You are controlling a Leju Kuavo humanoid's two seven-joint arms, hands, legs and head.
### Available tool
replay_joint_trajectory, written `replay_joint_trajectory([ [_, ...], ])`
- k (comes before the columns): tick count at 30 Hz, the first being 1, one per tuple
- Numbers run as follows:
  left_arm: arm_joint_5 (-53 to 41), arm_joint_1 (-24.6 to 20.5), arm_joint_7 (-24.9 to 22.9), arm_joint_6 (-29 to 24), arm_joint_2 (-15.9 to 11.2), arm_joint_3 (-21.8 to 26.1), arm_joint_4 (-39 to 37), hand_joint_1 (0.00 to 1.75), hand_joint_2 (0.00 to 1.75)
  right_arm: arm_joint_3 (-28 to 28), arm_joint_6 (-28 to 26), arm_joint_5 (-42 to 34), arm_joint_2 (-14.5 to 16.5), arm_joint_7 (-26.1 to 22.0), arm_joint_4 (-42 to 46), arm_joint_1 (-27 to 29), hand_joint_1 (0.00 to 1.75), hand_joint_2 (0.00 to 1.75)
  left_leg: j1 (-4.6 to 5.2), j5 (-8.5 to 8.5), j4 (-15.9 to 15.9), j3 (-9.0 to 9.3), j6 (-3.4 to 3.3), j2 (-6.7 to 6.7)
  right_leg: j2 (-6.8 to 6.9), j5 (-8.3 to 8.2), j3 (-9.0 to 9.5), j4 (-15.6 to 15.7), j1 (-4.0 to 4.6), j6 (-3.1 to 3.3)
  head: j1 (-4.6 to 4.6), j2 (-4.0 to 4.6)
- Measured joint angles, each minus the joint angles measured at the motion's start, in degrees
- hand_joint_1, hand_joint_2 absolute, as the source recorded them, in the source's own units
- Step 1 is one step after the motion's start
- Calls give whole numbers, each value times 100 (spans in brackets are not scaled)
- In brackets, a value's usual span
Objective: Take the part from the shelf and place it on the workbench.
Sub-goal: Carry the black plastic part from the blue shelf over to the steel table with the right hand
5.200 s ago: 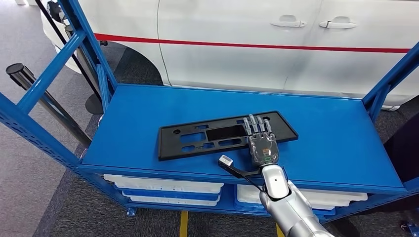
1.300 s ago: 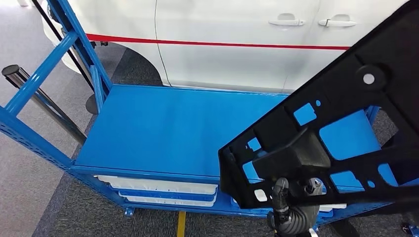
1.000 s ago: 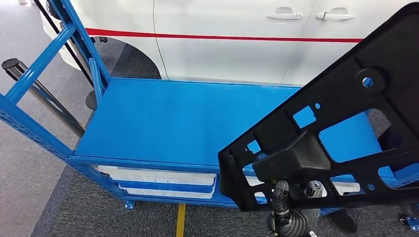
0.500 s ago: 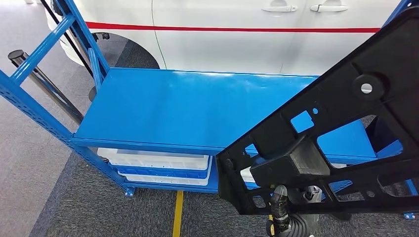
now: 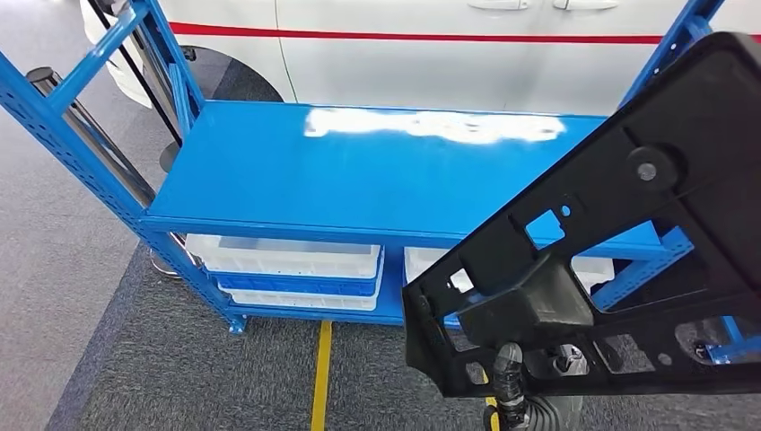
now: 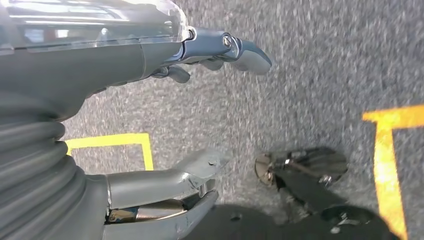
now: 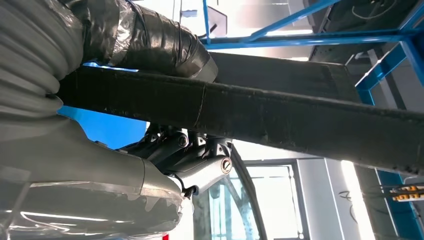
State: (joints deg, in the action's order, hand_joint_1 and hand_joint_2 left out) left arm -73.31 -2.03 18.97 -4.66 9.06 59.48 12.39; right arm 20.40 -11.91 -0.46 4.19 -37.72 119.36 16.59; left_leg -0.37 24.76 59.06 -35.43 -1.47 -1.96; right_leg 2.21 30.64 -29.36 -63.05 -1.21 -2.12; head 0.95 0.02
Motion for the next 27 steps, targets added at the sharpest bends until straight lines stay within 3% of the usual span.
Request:
replay_joint_trajectory([
  [2,-4,7,5,0,-1,20,3,0,175,-39,37,-76,19,-19,4,13,175,175,18,-40,77,-54,68,-61,33,163,138,316,46,101,-2,1],
  [4,-8,7,9,1,-1,46,3,0,175,-91,56,-142,38,-43,10,44,175,175,4,-67,104,-76,131,-122,-42,114,52,332,45,247,-2,0],
  [5,-10,8,9,2,-1,58,3,0,175,-111,64,-160,44,-48,13,60,175,175,-9,43,170,-107,165,-98,-76,55,-9,331,46,306,-2,-1],
  [6,-11,11,8,4,-1,68,3,0,175,-127,79,-172,50,-50,14,72,175,175,-19,258,317,-153,195,-50,-110,-12,-80,335,43,359,-2,-1],
  [8,-14,13,7,9,-1,80,3,0,175,-150,117,-181,69,-49,14,88,175,175,-27,881,878,-269,224,74,-196,-155,-238,331,54,413,-3,0],
  [9,-15,11,7,12,-1,82,3,0,175,-163,133,-180,78,-49,14,97,175,175,-24,1099,1212,-308,218,104,-243,-226,-324,325,69,426,-3,1],
  [10,-17,8,8,16,-1,83,3,0,175,-176,141,-179,82,-49,14,111,175,175,-19,1184,1470,-306,198,123,-292,-297,-412,317,89,433,-3,1],
  [11,-19,3,10,21,-1,84,3,0,175,-191,143,-179,84,-50,14,127,175,175,-4,1127,1574,-234,161,136,-344,-366,-502,309,112,437,-3,1],
  [13,-24,-3,15,28,-2,85,3,0,175,-218,146,-179,87,-52,15,156,175,175,50,810,1208,172,10,218,-465,-504,-666,301,164,444,-3,1],
  [15,-34,-2,20,31,-28,87,18,0,175,-239,154,-179,96,-48,25,172,175,175,133,701,343,782,-196,465,-579,-635,-776,304,190,432,-2,1],
  [17,-47,-6,22,31,-49,94,34,0,175,-253,169,-179,119,-40,39,186,175,175,192,759,-245,1133,-261,617,-681,-776,-822,342,174,389,-2,0],
  [18,-52,-14,23,31,-39,97,33,0,175,-259,178,-178,130,-35,45,196,175,175,202,739,-367,1173,-244,582,-743,-853,-832,378,168,356,-5,0],
  [19,-56,-26,21,32,-34,99,32,0,175,-267,188,-177,139,-33,51,212,175,175,191,667,-408,1155,-225,515,-768,-895,-848,396,162,331,-5,0],
  [20,-59,-34,21,32,-26,101,32,0,175,-276,198,-177,144,-31,56,227,175,175,177,587,-454,1123,-233,440,-723,-837,-878,368,168,306,-4,0],
  [21,-62,-38,19,33,-20,103,31,0,175,-285,207,-178,147,-28,60,238,175,175,160,504,-495,1071,-242,352,-628,-659,-927,257,173,280,-2,1],
  [22,-64,-32,16,33,-14,105,31,0,175,-293,214,-179,149,-26,62,245,175,175,140,432,-515,1004,-245,264,-497,-377,-989,43,166,254,0,1],
  [24,-68,-12,11,33,-16,113,31,0,175,-301,222,-180,149,-18,62,247,175,175,137,323,-475,825,-243,87,-312,184,-1117,-615,101,165,2,1],
  [25,-69,-7,10,33,-15,116,31,0,175,-304,221,-181,149,-14,62,250,175,175,131,276,-435,728,-223,-4,-274,269,-1143,-928,56,113,2,0],
  [26,-69,-9,9,33,-14,119,31,0,175,-307,221,-181,149,-10,62,251,175,175,121,234,-381,620,-200,-95,-251,201,-1120,-1137,10,60,1,-1],
  [27,-69,-17,9,33,-12,120,31,0,175,-310,221,-181,149,-8,62,252,175,175,103,201,-313,508,-172,-180,-226,22,-1022,-1182,-33,8,1,-1],
])
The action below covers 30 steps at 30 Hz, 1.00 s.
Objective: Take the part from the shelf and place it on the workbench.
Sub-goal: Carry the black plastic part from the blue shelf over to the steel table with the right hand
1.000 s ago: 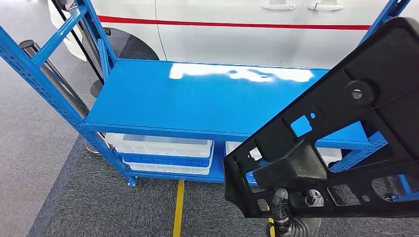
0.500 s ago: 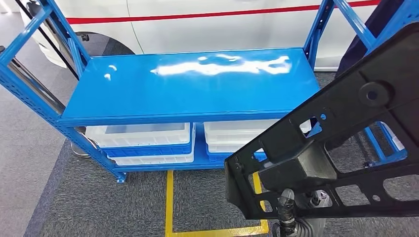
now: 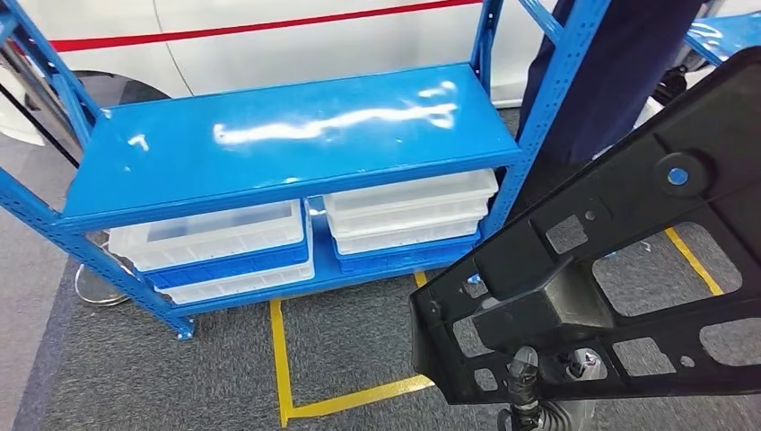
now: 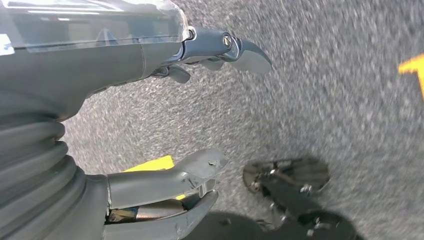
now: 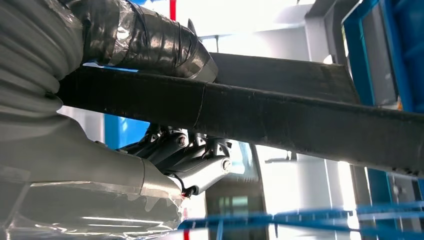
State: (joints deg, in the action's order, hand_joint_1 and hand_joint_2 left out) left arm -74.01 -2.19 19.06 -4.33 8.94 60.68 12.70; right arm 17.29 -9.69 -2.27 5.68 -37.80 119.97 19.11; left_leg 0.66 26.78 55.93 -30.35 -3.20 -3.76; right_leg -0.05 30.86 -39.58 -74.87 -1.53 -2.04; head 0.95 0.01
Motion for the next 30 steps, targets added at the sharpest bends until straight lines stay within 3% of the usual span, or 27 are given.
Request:
replay_joint_trajectory([
  [1,0,-8,0,0,2,1,0,0,175,-2,1,0,0,2,0,1,175,175,-22,-24,84,-114,30,-77,54,-190,191,135,-41,-56,-1,0],
  [2,-1,-18,0,0,0,3,3,0,175,-2,4,-3,0,6,0,-2,175,175,-36,-39,177,-228,66,-142,162,-238,453,439,-67,-115,1,0],
  [3,-2,-22,-1,0,-1,5,6,0,175,-3,12,-6,1,14,0,-4,175,175,-46,-48,271,-322,104,-197,267,-181,728,808,-60,-129,-1,1],
  [5,-10,-36,-2,0,-3,10,13,0,175,-7,32,-26,13,41,-1,-1,175,175,-40,-85,397,-425,186,-285,400,67,1026,1350,-17,-40,-12,0],
  [7,-18,-42,-2,1,2,15,13,0,175,-11,46,-47,30,61,-8,14,175,175,-59,-145,416,-450,271,-344,336,62,981,1450,15,143,-20,1],
  [8,-20,-39,-2,1,2,19,13,0,175,-14,52,-61,39,64,-13,22,175,175,-80,-91,440,-472,323,-272,293,-1,924,1452,20,212,-20,1],
  [9,-22,-29,-2,2,2,26,13,0,175,-15,57,-73,49,66,-21,28,175,175,-99,70,532,-505,369,-139,249,-73,852,1461,21,278,-20,1],
  [10,-25,-14,-2,3,2,35,12,0,175,-17,63,-84,62,67,-30,31,175,175,-111,335,719,-553,402,32,200,-155,766,1468,21,332,-21,1],
  [12,-32,9,-4,6,5,54,11,0,175,-19,69,-102,87,69,-50,36,175,175,-114,933,1322,-661,404,277,70,-320,569,1463,48,387,-21,0],
  [13,-35,14,-5,7,7,62,11,0,175,-21,70,-108,93,69,-62,41,175,175,-110,1092,1624,-679,381,314,-7,-407,462,1458,69,399,-21,-1],
  [14,-37,12,-7,8,8,70,11,0,175,-23,69,-112,96,69,-73,47,175,175,-100,1103,1811,-641,347,328,-85,-493,354,1453,90,405,-21,0],
  [15,-37,6,-8,9,9,79,12,0,175,-26,69,-114,96,69,-82,55,175,175,-84,985,1833,-519,301,340,-164,-579,250,1448,110,406,-21,0],
  [17,-37,-11,-8,9,8,94,13,0,175,-30,68,-114,97,69,-94,68,175,175,-24,643,1324,-21,171,463,-312,-740,78,1445,132,402,-21,1],
  [19,-36,-22,-5,10,-7,102,21,0,175,-34,67,-114,103,68,-97,76,175,175,32,611,416,597,46,710,-441,-901,-30,1456,150,376,-19,0],
  [21,-35,-31,-4,11,-18,105,30,0,175,-37,67,-113,114,67,-98,84,175,175,61,688,-97,872,22,811,-556,-1078,-69,1524,145,321,-19,-1],
  [23,-35,-47,-3,14,-4,107,28,0,175,-41,67,-113,120,66,-101,109,175,175,44,562,-177,812,36,685,-616,-1197,-98,1608,155,256,-17,0],
  [24,-31,-51,0,16,3,108,27,0,175,-44,66,-117,121,67,-103,122,175,175,26,483,-212,757,14,603,-543,-1092,-139,1560,168,234,-13,1],
  [25,-26,-46,4,17,9,110,26,0,175,-46,63,-122,121,70,-108,132,175,175,4,402,-244,689,-4,510,-421,-857,-195,1412,178,216,-9,1],
  [27,-14,-18,11,22,11,115,26,0,175,-51,50,-138,121,78,-119,139,175,175,-5,277,-253,538,-30,329,-145,-218,-321,802,141,176,-3,0],
  [28,-9,-7,13,26,11,117,26,0,175,-57,44,-144,122,81,-129,142,175,175,-6,222,-246,461,-19,232,-79,-62,-373,432,109,141,-3,0],
  [29,-6,-3,14,30,11,121,26,0,175,-63,41,-148,122,82,-141,150,175,175,-10,172,-231,381,-3,136,-43,-83,-402,106,70,105,-3,0],
  [30,-3,-5,16,33,11,127,26,0,175,-71,41,-147,122,81,-155,165,175,175,-16,130,-204,295,20,40,-16,-248,-374,-95,29,68,-3,0],
])
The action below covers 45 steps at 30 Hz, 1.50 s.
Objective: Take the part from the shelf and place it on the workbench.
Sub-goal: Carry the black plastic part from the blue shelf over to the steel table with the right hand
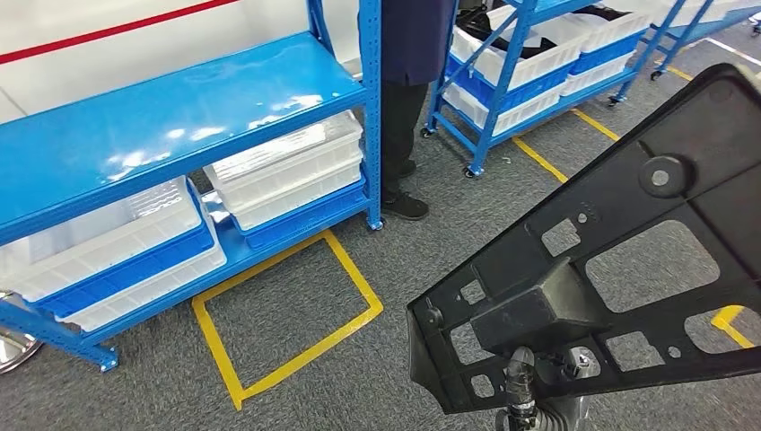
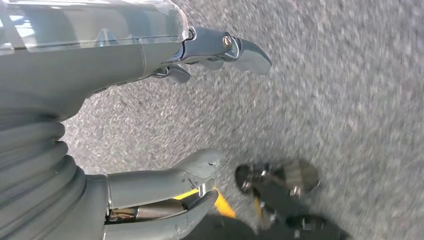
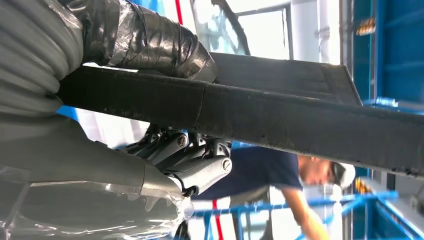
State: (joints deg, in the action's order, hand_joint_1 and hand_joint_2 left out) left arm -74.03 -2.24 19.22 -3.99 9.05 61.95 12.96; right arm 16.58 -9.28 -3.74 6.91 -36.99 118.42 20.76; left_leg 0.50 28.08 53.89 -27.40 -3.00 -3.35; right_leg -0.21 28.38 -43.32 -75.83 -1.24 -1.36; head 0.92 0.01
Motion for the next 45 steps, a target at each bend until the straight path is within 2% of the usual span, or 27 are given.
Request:
replay_joint_trajectory([
  [1,3,-3,1,1,1,8,0,0,175,-7,2,9,0,-3,-15,20,175,175,-9,-33,41,-90,26,-91,40,-202,128,-5,-38,-35,-1,1],
  [2,5,-9,2,1,1,15,0,0,175,-10,6,25,0,-12,-30,42,175,175,-15,-52,98,-160,56,-170,124,-324,371,204,-70,-64,-1,1],
  [3,8,-8,2,0,1,23,2,0,175,-12,13,45,0,-28,-42,60,175,175,-16,-57,166,-231,92,-238,251,-291,715,597,-82,-85,1,0],
  [4,13,-9,1,-1,2,31,4,0,175,-14,23,70,4,-52,-51,75,175,175,-15,-55,232,-276,131,-295,364,-142,1043,1030,-70,-62,-3,0],
  [6,25,-22,1,-4,3,55,9,0,175,-21,49,111,17,-118,-62,119,175,175,-13,-61,337,-333,214,-400,458,188,1402,1619,-22,41,-9,0],
  [8,41,-46,1,-4,5,85,9,0,175,-36,68,134,36,-179,-72,202,175,175,-40,-66,389,-357,294,-445,358,239,1389,1742,-2,168,-11,1],
  [9,51,-47,4,-3,6,101,9,0,175,-46,75,138,48,-203,-78,245,175,175,-64,10,459,-392,333,-336,302,206,1359,1749,-2,222,-11,1],
  [11,67,-20,14,0,6,126,9,0,175,-73,91,141,82,-234,-96,308,175,175,-106,375,908,-563,388,24,189,131,1298,1767,-8,321,-11,0],
  [13,76,15,29,5,11,144,8,0,175,-127,123,145,122,-244,-115,357,175,175,-115,779,1646,-831,407,243,51,78,1217,1749,14,363,-12,-1],
  [14,80,27,37,8,16,151,7,0,175,-165,142,146,139,-245,-123,391,175,175,-116,850,1896,-910,408,274,-24,60,1183,1733,28,367,-11,-1],
  [15,84,34,45,11,20,159,7,0,175,-206,161,147,153,-246,-130,426,175,175,-115,804,1950,-901,400,286,-99,48,1156,1715,39,365,-11,0],
  [16,86,35,50,13,23,165,8,0,175,-243,176,147,167,-247,-135,459,175,175,-115,655,1779,-790,384,301,-174,40,1138,1697,46,359,-11,0],
  [18,89,37,54,13,22,179,9,0,175,-306,196,154,197,-248,-140,503,175,175,-113,304,1035,-384,327,464,-318,24,1120,1670,53,335,-11,0],
  [20,90,44,53,13,20,205,9,0,175,-353,203,166,225,-249,-140,520,175,175,-110,155,492,-104,288,673,-455,-13,1088,1656,48,277,-11,-1],
  [21,91,41,53,13,19,223,9,0,175,-376,204,171,236,-249,-140,530,175,175,-104,167,404,-66,278,715,-518,-41,1058,1657,40,234,-11,-1],
  [23,92,18,54,14,25,248,9,0,175,-420,205,175,249,-250,-139,558,175,175,-112,146,328,-72,252,610,-585,-77,1005,1649,30,152,-11,-1],
  [25,92,8,57,15,37,258,9,0,175,-459,206,177,252,-251,-136,578,175,175,-131,111,250,-79,184,471,-387,70,888,1452,51,107,-2,0],
  [27,95,26,58,15,43,265,9,0,175,-484,209,180,254,-251,-134,581,175,175,-120,82,224,-102,130,325,-117,433,612,852,62,79,7,0],
  [28,96,34,57,15,43,267,9,0,175,-495,210,181,254,-251,-135,582,175,175,-106,79,232,-119,120,245,-61,601,447,483,56,64,7,0],
  [30,97,38,55,15,43,270,9,0,175,-521,210,182,254,-251,-140,590,175,175,-83,81,258,-147,115,87,-16,670,316,123,47,48,7,0],
  [32,97,27,54,16,45,270,9,0,175,-543,210,182,254,-251,-144,595,175,175,-68,95,280,-151,118,-53,63,370,604,585,52,71,8,1],
  [35,97,21,54,17,57,270,9,0,175,-557,211,195,256,-251,-143,590,175,175,-29,126,305,-130,158,-216,400,62,1143,1598,136,175,6,1],
  [36,97,19,53,17,60,270,9,0,175,-562,211,205,260,-251,-143,593,175,175,-19,130,309,-129,182,-271,448,65,1175,1698,169,205,5,0],
  [38,101,3,51,19,61,270,9,0,175,-579,211,229,273,-251,-140,613,175,175,-11,140,298,-131,229,-373,349,34,1151,1730,173,254,4,1],
  [40,110,-8,50,20,58,273,9,0,175,-604,208,244,296,-251,-134,638,175,175,-17,290,446,-168,285,-221,238,-24,1144,1791,131,320,3,1],
  [43,127,15,38,23,55,290,9,0,175,-648,232,250,348,-251,-132,652,175,175,-58,865,1450,-542,344,222,61,-90,1110,1828,103,393,3,0],
  [45,133,40,29,27,56,304,9,0,175,-701,283,258,386,-251,-138,673,175,175,-92,995,1937,-744,368,284,-93,-107,1094,1816,103,390,3,-1],
])
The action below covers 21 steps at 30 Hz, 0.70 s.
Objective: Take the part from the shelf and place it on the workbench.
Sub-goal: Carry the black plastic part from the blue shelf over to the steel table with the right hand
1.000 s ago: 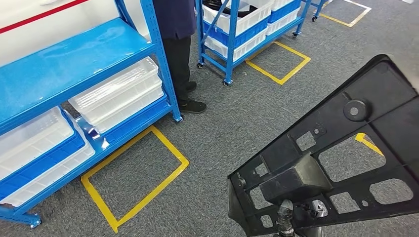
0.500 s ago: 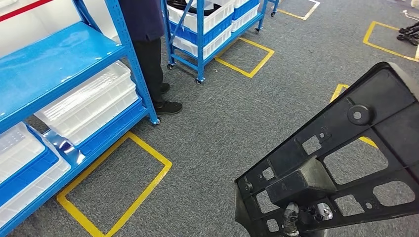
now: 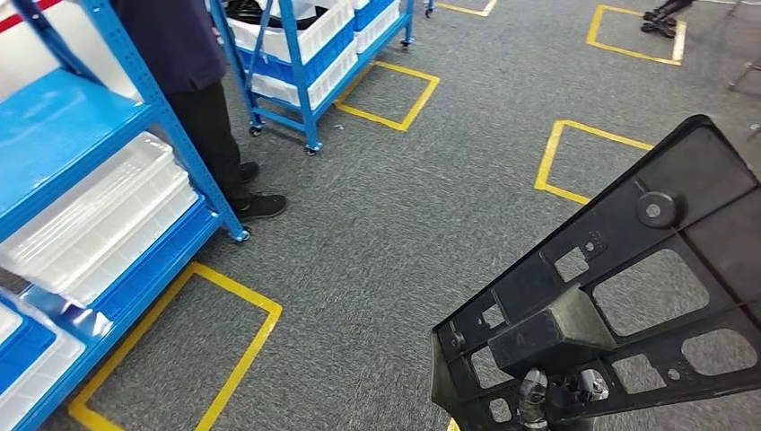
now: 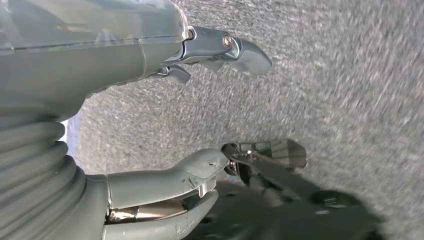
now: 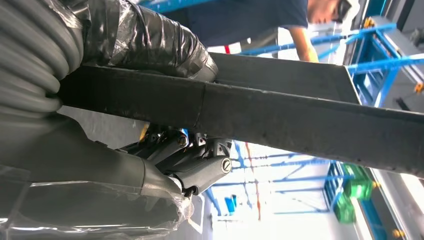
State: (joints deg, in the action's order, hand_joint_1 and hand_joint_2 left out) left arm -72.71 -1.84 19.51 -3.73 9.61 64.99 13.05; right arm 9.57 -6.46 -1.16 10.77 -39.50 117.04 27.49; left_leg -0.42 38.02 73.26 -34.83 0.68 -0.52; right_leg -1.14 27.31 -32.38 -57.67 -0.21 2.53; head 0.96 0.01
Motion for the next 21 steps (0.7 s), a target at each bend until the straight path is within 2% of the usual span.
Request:
replay_joint_trajectory([
  [1,2,9,-2,2,1,4,0,0,175,-32,21,5,20,0,-4,11,175,175,-18,-110,-69,33,9,7,-82,-4,-2,-14,-4,-7,-1,-1],
  [2,3,14,-2,3,0,5,0,0,175,-61,37,11,40,0,-7,21,175,175,-38,-318,-362,166,16,40,-168,-5,-4,-35,-10,-21,-1,-1],
  [3,3,17,-2,3,-1,8,0,0,175,-88,50,22,64,0,-9,29,175,175,-62,-534,-768,342,18,140,-246,0,-14,-64,-18,-39,-1,-1],
  [4,2,19,1,3,-1,12,0,0,175,-114,65,37,88,0,-9,33,175,175,-79,-687,-1145,499,15,300,-319,6,-37,-106,-18,-69,0,-1],
  [5,1,20,3,3,-2,17,0,0,175,-138,87,60,111,0,-10,36,175,175,-88,-766,-1407,603,6,443,-390,4,-76,-143,-22,-109,0,-1],
  [6,-4,18,6,3,-2,23,0,0,175,-159,113,86,134,0,-10,40,175,175,-87,-772,-1526,635,-10,543,-454,-6,-120,-168,-31,-154,1,0],
  [7,-13,13,7,2,-3,29,0,0,175,-180,141,114,155,0,-11,47,175,175,-72,-759,-1547,632,-32,560,-523,-28,-161,-178,-39,-205,0,1],
  [8,-24,8,7,1,-3,34,0,0,175,-204,173,142,180,0,-11,59,175,175,-67,-774,-1558,630,-68,497,-591,-58,-195,-170,-52,-252,1,1],
  [9,-35,1,7,-1,-4,39,0,0,175,-233,200,166,204,0,-11,72,175,175,-67,-804,-1584,631,-112,419,-556,-57,-223,-188,-60,-284,0,1],
  [10,-44,-3,10,-3,-4,43,0,0,175,-262,223,183,226,0,-11,80,175,175,-69,-838,-1611,634,-160,341,-439,2,-273,-266,-56,-306,3,1],
  [11,-51,-2,15,-6,-4,46,0,0,175,-288,248,197,244,0,-11,80,175,175,-72,-867,-1640,630,-201,258,-276,130,-365,-449,-51,-322,5,1],
  [12,-58,1,19,-9,-4,51,0,0,175,-309,279,205,261,0,-11,78,175,175,-65,-884,-1652,618,-227,169,-91,325,-502,-755,-51,-333,7,1],
  [13,-67,9,24,-15,-4,57,0,0,175,-326,311,209,280,0,-14,74,175,175,-51,-888,-1654,602,-239,83,13,532,-670,-1129,-52,-351,9,1],
  [14,-76,17,25,-24,-4,64,0,0,175,-341,343,213,300,0,-19,73,175,175,-40,-888,-1652,590,-243,-10,52,687,-818,-1477,-59,-369,8,1],
  [15,-89,20,25,-33,-4,72,0,0,175,-355,367,215,320,0,-29,74,175,175,-31,-887,-1649,581,-243,-104,70,748,-893,-1690,-64,-381,9,1],
  [16,-99,18,25,-43,-4,79,0,0,175,-365,380,217,335,0,-40,76,175,175,-26,-884,-1646,577,-242,-189,86,700,-860,-1691,-67,-384,9,1],
  [17,-112,12,26,-51,-3,85,0,0,175,-373,390,219,350,0,-49,76,175,175,-24,-878,-1644,581,-236,-265,118,560,-706,-1460,-66,-379,10,1],
  [19,-138,-2,31,-64,2,90,0,0,175,-384,404,224,386,0,-57,72,175,175,-9,-856,-1638,605,-208,-389,317,254,-223,-656,-36,-340,9,1],
  [20,-151,-7,34,-73,4,91,0,0,175,-390,409,228,409,0,-56,71,175,175,3,-843,-1633,619,-186,-439,404,168,-47,-338,-11,-307,8,1],
  [21,-162,-14,38,-84,5,92,0,0,175,-398,415,234,429,0,-56,70,175,175,15,-832,-1628,631,-162,-482,462,139,45,-158,15,-276,8,2],
])
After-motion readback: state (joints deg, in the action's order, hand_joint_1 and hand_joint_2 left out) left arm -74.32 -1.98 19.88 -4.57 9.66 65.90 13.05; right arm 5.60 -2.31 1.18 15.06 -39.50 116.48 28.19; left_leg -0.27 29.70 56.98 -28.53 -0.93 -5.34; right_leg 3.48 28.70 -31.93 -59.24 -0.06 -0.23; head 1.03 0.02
